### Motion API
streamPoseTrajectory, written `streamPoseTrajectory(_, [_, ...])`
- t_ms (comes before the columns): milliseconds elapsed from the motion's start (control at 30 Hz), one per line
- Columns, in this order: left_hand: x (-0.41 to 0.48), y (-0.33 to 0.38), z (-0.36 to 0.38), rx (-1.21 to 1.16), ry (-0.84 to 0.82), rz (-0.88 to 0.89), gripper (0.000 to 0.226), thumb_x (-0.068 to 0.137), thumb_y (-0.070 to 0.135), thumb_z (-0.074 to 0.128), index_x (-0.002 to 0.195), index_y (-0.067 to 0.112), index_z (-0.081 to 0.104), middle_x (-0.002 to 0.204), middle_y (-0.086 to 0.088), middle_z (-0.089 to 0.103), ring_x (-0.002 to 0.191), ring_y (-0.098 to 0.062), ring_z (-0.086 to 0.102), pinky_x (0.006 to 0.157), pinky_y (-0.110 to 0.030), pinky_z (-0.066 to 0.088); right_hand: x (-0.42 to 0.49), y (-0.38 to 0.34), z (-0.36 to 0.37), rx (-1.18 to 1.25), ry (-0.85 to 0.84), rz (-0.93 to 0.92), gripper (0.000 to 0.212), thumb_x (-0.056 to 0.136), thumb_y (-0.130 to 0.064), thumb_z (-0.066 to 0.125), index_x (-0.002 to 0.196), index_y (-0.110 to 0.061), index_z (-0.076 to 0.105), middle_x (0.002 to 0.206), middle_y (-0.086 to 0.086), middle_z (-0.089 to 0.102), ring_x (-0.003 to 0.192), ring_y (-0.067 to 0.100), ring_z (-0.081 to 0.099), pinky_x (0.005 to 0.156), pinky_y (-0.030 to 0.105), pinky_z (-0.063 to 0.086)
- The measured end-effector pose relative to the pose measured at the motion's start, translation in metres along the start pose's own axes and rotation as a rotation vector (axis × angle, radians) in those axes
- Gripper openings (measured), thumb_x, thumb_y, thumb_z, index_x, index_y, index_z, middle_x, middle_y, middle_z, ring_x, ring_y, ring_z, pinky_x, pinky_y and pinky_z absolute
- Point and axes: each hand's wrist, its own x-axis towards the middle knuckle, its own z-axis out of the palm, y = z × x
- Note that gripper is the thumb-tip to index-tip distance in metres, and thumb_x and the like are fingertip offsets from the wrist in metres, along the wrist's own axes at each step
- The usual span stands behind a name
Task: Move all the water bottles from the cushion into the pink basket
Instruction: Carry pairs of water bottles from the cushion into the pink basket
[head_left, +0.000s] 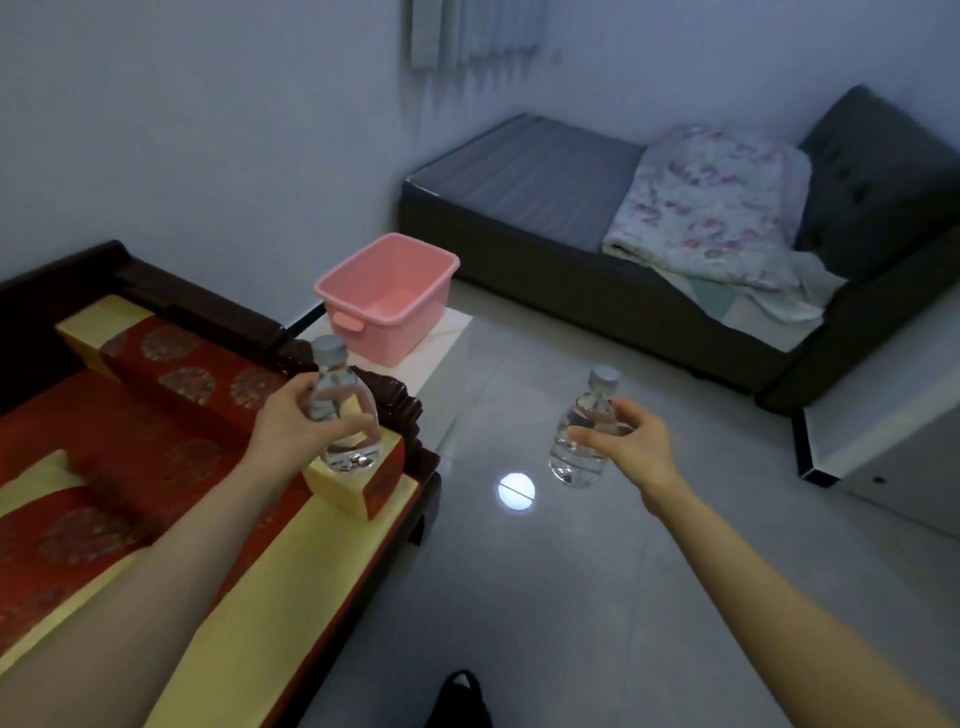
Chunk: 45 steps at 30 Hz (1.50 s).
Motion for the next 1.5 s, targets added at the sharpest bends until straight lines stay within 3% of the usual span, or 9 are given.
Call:
streamPoseTrajectory(167, [0.08, 0.016, 0.05, -0.06, 0.014, 0.015, 0.061, 0.055, 0.017, 0.09, 0.108, 0.015, 0.061, 0.098, -0.001, 0.069, 0.089, -0.017, 0.066, 0.079, -0.034, 0.054, 0.085, -0.003, -0.01, 0.007, -0.019, -0.014, 0.043, 0.062, -0.013, 0.088, 0.1, -0.015, 0.067, 0.089, -0.004, 0.069, 0.078, 0.006, 0.064, 0.063, 0.015, 0.048])
streamPoseTrajectory(333, [0.141, 0.016, 0.095, -0.083, 0.031, -0.052, 0.066, 0.05, 0.02, 0.093, 0.108, 0.016, 0.062, 0.101, -0.004, 0.071, 0.093, -0.021, 0.069, 0.088, -0.045, 0.055, 0.16, -0.015, -0.018, -0.007, -0.053, -0.005, 0.043, 0.064, -0.01, 0.086, 0.101, -0.016, 0.065, 0.088, -0.005, 0.068, 0.075, 0.003, 0.062, 0.057, 0.009, 0.047])
streamPoseTrajectory(700, [0.282, 0.052, 0.158, -0.004, 0.099, -0.053, 0.077, 0.041, 0.039, 0.089, 0.109, 0.018, 0.06, 0.099, 0.001, 0.07, 0.088, -0.014, 0.066, 0.081, -0.034, 0.053, 0.343, -0.046, -0.013, -0.08, -0.17, -0.081, 0.042, 0.061, -0.02, 0.088, 0.097, -0.021, 0.067, 0.091, -0.002, 0.071, 0.084, 0.014, 0.066, 0.071, 0.025, 0.051])
streamPoseTrajectory(767, [0.31, 0.058, 0.166, 0.002, 0.127, -0.072, 0.07, 0.049, 0.03, 0.091, 0.111, 0.02, 0.059, 0.1, 0.003, 0.068, 0.088, -0.01, 0.064, 0.08, -0.031, 0.051, 0.386, -0.051, -0.007, -0.062, -0.213, -0.102, 0.044, 0.06, -0.021, 0.088, 0.098, -0.024, 0.066, 0.092, -0.002, 0.071, 0.088, 0.016, 0.067, 0.078, 0.031, 0.054])
streamPoseTrajectory(833, [0.336, 0.056, 0.172, -0.014, 0.183, -0.106, 0.065, 0.056, 0.02, 0.09, 0.112, 0.019, 0.059, 0.1, 0.004, 0.067, 0.09, -0.011, 0.064, 0.084, -0.033, 0.052, 0.427, -0.06, 0.0, -0.051, -0.253, -0.13, 0.045, 0.06, -0.021, 0.088, 0.099, -0.024, 0.066, 0.094, -0.002, 0.07, 0.091, 0.017, 0.067, 0.08, 0.032, 0.054])
streamPoseTrajectory(1000, [0.387, 0.051, 0.178, 0.0, 0.351, -0.182, 0.08, 0.042, 0.041, 0.09, 0.114, 0.022, 0.06, 0.104, -0.003, 0.07, 0.095, -0.021, 0.067, 0.087, -0.04, 0.054, 0.54, -0.077, 0.026, -0.071, -0.386, -0.174, 0.056, 0.053, -0.034, 0.088, 0.103, -0.028, 0.065, 0.099, -0.002, 0.07, 0.094, 0.018, 0.067, 0.085, 0.039, 0.055])
streamPoseTrajectory(1100, [0.401, 0.046, 0.176, 0.012, 0.415, -0.215, 0.065, 0.054, 0.025, 0.092, 0.11, 0.02, 0.061, 0.102, -0.004, 0.069, 0.095, -0.024, 0.067, 0.087, -0.042, 0.054, 0.585, -0.082, 0.05, -0.086, -0.445, -0.158, 0.054, 0.057, -0.027, 0.088, 0.106, -0.025, 0.064, 0.101, 0.0, 0.068, 0.094, 0.016, 0.065, 0.084, 0.036, 0.054])
streamPoseTrajectory(1233, [0.423, 0.035, 0.162, 0.044, 0.501, -0.277, 0.07, 0.038, 0.05, 0.083, 0.101, 0.028, 0.06, 0.101, 0.0, 0.069, 0.093, -0.019, 0.067, 0.088, -0.045, 0.053, 0.631, -0.092, 0.095, -0.086, -0.537, -0.173, 0.041, 0.061, -0.022, 0.086, 0.093, -0.033, 0.063, 0.096, -0.003, 0.067, 0.09, 0.014, 0.065, 0.08, 0.033, 0.053])
streamPoseTrajectory(1500, [0.508, -0.021, 0.147, 0.008, 0.64, -0.331, 0.084, 0.036, 0.051, 0.079, 0.111, 0.019, 0.057, 0.102, -0.003, 0.068, 0.092, -0.02, 0.067, 0.087, -0.043, 0.054, 0.715, -0.104, 0.227, -0.117, -0.767, -0.212, 0.038, 0.065, -0.007, 0.085, 0.089, -0.029, 0.065, 0.088, -0.006, 0.07, 0.074, -0.002, 0.066, 0.06, 0.01, 0.048])
